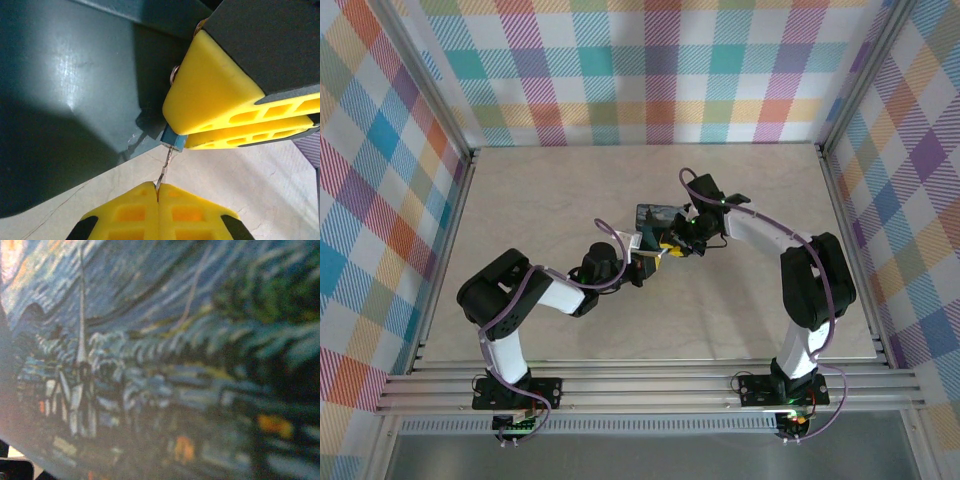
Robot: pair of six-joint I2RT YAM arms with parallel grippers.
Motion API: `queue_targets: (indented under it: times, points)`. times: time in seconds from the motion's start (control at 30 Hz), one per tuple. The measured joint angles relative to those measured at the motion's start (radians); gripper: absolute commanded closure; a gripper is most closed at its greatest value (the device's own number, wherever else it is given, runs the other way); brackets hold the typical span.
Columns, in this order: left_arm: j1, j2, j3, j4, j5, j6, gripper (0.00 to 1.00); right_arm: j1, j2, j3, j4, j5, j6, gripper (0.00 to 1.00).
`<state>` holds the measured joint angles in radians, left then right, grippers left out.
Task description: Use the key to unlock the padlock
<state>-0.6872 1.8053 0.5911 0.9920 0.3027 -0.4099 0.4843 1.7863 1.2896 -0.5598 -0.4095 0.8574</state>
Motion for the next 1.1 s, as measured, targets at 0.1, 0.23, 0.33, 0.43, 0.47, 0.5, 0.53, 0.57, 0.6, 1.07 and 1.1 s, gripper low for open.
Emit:
queue_targets:
  times: [0.1, 0.23, 0.33, 0.43, 0.47, 0.5, 0.53, 0.57, 0.6, 1.07, 1.1]
  points:
    - [0.000, 0.000, -0.001, -0.002, -0.001, 0.018, 1.00, -0.003, -0.002, -0.006, 0.007, -0.007, 0.000, 1.00]
    - [0.000, 0.006, -0.012, 0.033, -0.002, 0.023, 1.00, -0.011, -0.006, -0.008, 0.008, -0.022, 0.003, 1.00]
    - [0.000, 0.013, -0.023, 0.065, -0.007, 0.023, 1.00, -0.014, -0.007, -0.008, 0.009, -0.030, 0.004, 1.00]
    - [0.000, 0.014, -0.031, 0.083, -0.009, 0.026, 1.00, -0.018, -0.007, -0.008, 0.010, -0.034, 0.006, 1.00]
    - [0.000, 0.015, -0.032, 0.085, -0.009, 0.027, 1.00, -0.019, -0.007, -0.008, 0.010, -0.037, 0.007, 1.00]
    - [0.000, 0.015, -0.031, 0.085, -0.009, 0.029, 1.00, -0.020, -0.007, -0.008, 0.010, -0.039, 0.010, 1.00]
    - [0.000, 0.015, -0.032, 0.085, -0.009, 0.032, 1.00, -0.021, -0.007, -0.008, 0.010, -0.041, 0.012, 1.00]
    - [0.000, 0.015, -0.032, 0.085, -0.008, 0.033, 1.00, -0.021, -0.007, -0.008, 0.010, -0.042, 0.017, 1.00]
    - [0.000, 0.015, -0.032, 0.085, -0.009, 0.034, 1.00, -0.021, -0.007, -0.010, 0.014, -0.044, 0.019, 1.00]
    - [0.000, 0.019, -0.006, 0.080, 0.004, 0.005, 1.00, -0.037, -0.012, -0.018, 0.028, -0.078, 0.025, 1.00]
    - [0.000, 0.019, -0.005, 0.078, 0.008, 0.002, 1.00, -0.038, -0.013, -0.018, 0.024, -0.077, 0.022, 1.00]
